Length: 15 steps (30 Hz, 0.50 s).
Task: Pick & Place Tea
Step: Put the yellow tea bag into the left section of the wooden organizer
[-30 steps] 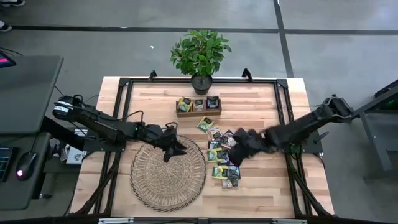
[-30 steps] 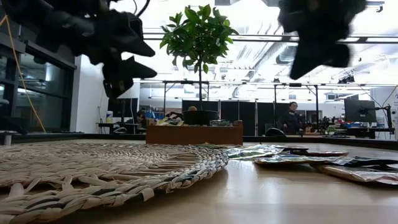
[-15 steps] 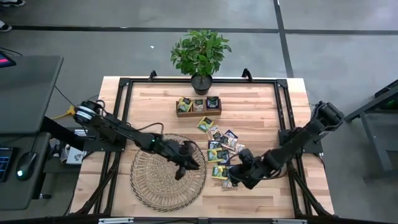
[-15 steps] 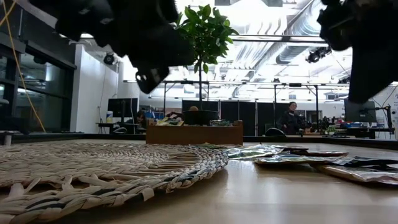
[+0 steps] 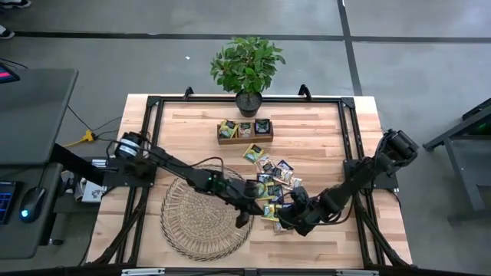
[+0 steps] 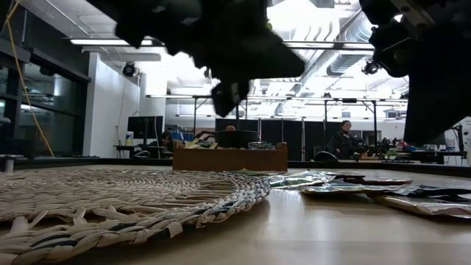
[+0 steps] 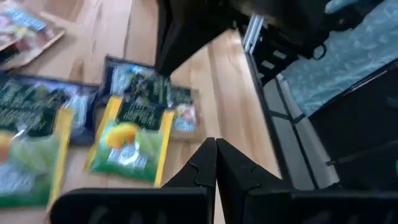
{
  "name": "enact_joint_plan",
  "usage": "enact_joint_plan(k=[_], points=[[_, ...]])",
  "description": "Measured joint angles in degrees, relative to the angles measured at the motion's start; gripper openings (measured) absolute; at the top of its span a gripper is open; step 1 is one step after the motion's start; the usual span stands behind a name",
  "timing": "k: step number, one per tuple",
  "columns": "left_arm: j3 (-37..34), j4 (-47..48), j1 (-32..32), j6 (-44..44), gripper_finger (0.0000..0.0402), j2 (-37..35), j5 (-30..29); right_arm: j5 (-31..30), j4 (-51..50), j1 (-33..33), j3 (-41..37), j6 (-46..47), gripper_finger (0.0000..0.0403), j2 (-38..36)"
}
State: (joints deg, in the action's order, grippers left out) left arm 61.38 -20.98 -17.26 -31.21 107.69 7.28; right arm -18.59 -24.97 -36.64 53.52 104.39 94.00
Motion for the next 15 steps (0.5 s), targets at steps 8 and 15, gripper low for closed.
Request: enact_joint_plan(k=[8,15], points=[[4.1,4.8,0.0,-2.7,0.0,5.5,1.2,-0.1,0.0,-0.2,0.0,-0.1,0.0058,0.0],[4.3,5.1,0.4,-3.5,0.0,7.5,2.6,-0.2,2.1,-0.2,0.0,0.2,0.0132,0.0]])
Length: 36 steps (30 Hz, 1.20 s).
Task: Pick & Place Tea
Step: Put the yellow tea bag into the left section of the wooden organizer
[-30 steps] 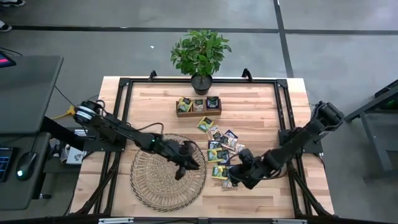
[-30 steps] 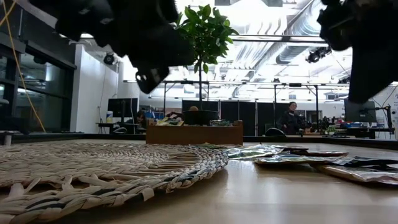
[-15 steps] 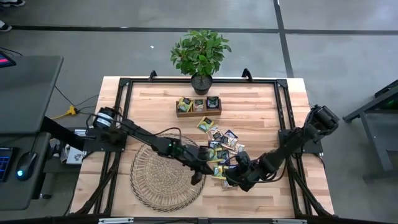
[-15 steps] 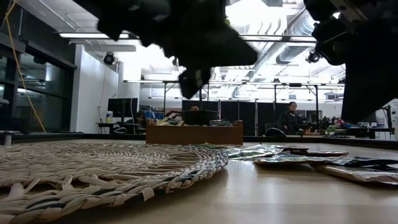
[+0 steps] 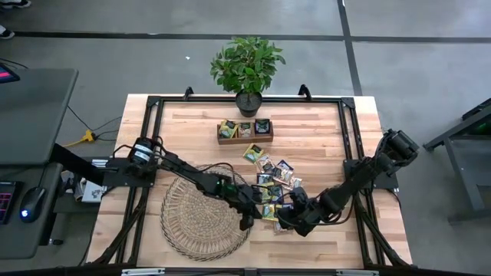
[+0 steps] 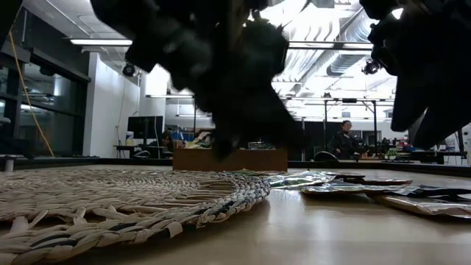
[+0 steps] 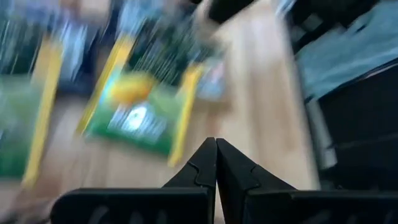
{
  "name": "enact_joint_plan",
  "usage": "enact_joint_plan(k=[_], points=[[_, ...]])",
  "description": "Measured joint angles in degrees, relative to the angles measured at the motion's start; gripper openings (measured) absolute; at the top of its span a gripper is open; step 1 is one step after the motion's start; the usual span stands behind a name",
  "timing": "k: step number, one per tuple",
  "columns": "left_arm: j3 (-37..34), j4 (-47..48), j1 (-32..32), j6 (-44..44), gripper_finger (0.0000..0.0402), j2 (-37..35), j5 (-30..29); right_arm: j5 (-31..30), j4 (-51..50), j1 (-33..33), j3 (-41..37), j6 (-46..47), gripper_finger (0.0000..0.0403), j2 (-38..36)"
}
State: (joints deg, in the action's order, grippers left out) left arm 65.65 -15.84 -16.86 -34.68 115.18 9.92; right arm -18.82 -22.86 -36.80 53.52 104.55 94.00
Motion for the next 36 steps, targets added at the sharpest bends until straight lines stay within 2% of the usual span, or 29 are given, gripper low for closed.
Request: enact_joint_plan(k=[3,7,9,18,20,26,36], points=[[0.9,-3.2,0.4,-0.2,0.0,1.3,0.5,-0.2,0.8,0.0,0.0,0.0,0.015,0.0],[1.4,-1.0,0.4,0.0,0.0,2.3,2.0,-0.1,0.0,0.0,0.0,0.5,0.0162,0.0],[3.0,-3.2,0.5,0.1,0.0,3.5,1.3,-0.1,-0.4,0.0,0.0,0.5,0.0162,0.0],[3.1,-0.9,1.9,0.1,0.0,5.8,-0.1,1.4,-1.0,0.0,0.0,1.7,0.0163,1.4],[3.0,-0.9,1.9,-0.4,0.0,5.7,0.7,2.4,0.7,0.0,0.0,2.3,0.0163,3.0],[3.3,-0.1,1.9,-0.6,0.0,7.3,-1.8,4.4,7.0,0.0,0.0,3.5,0.0163,7.6],[3.2,3.4,1.9,-1.6,0.0,8.7,-3.6,4.1,8.3,1.2,0.0,3.3,0.0163,8.2]])
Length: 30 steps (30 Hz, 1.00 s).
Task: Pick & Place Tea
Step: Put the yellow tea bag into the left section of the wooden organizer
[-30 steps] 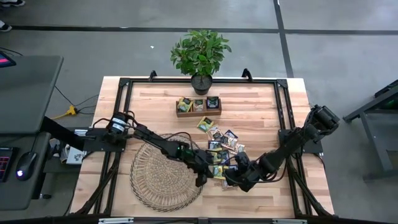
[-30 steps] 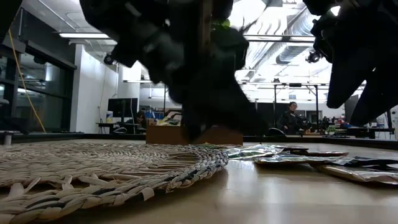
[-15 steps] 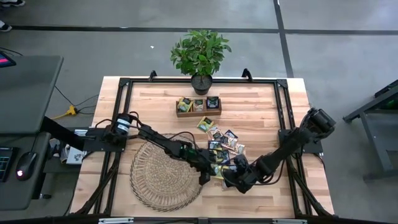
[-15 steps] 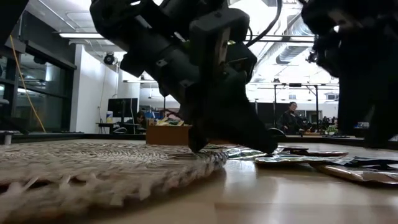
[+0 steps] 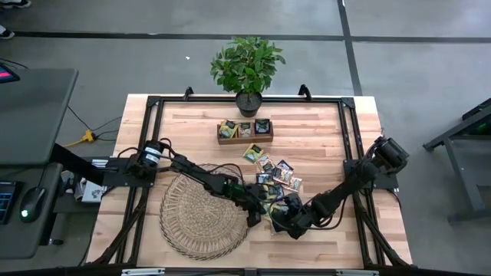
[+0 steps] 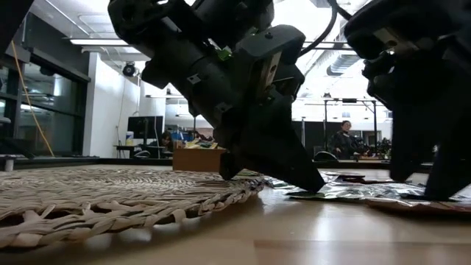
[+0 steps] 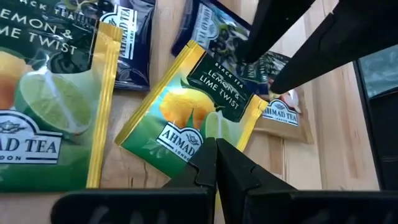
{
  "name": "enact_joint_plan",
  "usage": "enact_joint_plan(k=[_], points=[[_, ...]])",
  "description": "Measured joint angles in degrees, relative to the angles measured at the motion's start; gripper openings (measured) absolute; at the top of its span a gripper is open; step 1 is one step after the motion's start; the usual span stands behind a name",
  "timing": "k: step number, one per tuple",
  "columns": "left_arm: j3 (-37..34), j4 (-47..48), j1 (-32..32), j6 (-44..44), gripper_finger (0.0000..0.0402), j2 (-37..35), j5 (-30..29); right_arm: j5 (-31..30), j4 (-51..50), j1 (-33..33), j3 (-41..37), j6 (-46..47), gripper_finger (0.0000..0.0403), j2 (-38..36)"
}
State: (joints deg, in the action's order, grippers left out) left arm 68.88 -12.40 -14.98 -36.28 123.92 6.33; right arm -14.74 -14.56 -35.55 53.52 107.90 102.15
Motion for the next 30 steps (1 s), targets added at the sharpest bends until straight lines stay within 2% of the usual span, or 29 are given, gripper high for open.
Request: enact_joint_plan(k=[21,30], points=[[-0.1,0.0,0.0,-1.9,0.0,0.8,1.3,-2.8,3.7,5.6,0.0,-5.0,0.016,0.0],[-0.1,0.0,0.0,-1.9,0.0,0.8,1.9,-2.7,3.5,5.7,0.0,-6.2,0.0106,0.0]])
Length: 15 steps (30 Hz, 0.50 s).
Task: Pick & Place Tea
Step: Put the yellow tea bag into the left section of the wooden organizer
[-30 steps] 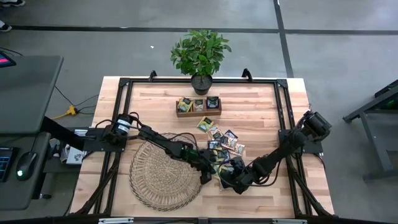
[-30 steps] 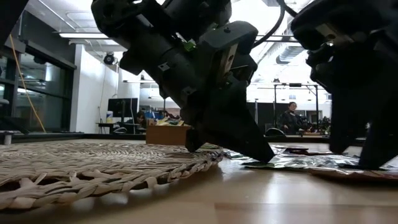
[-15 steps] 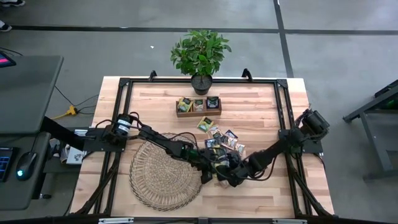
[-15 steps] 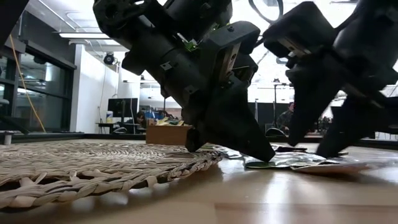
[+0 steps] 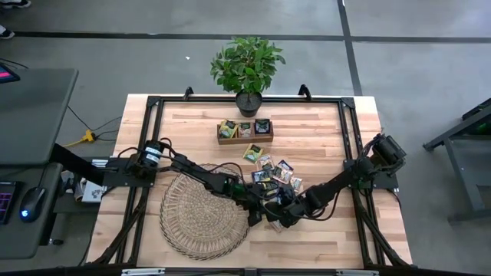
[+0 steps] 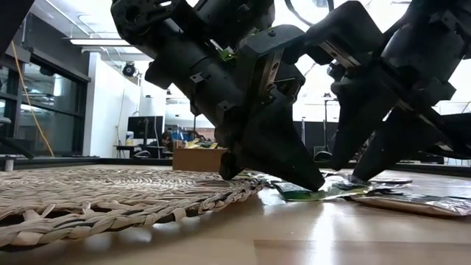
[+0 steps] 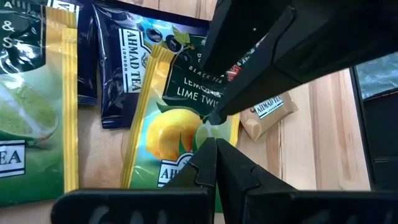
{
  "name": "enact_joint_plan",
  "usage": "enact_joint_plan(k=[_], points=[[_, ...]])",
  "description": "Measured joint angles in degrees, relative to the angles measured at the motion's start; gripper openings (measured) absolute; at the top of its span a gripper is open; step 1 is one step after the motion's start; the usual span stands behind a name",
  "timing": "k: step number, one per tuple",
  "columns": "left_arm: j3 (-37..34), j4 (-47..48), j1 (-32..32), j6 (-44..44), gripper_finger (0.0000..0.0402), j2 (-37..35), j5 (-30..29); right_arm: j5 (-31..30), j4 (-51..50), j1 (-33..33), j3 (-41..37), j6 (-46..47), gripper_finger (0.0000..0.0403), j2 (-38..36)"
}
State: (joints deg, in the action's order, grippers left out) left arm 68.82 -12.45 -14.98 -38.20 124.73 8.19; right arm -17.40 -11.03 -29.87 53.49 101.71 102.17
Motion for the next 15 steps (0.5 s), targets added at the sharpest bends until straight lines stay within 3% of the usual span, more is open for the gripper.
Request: enact_joint_plan(k=[8,15], points=[[0.0,-0.1,0.0,0.2,0.0,0.0,0.2,-0.2,-0.8,0.0,0.0,-2.1,0.0013,0.0],[0.0,0.0,0.0,0.3,0.0,-0.1,0.3,-0.3,-1.6,-0.1,0.0,-4.7,0.0002,0.0]])
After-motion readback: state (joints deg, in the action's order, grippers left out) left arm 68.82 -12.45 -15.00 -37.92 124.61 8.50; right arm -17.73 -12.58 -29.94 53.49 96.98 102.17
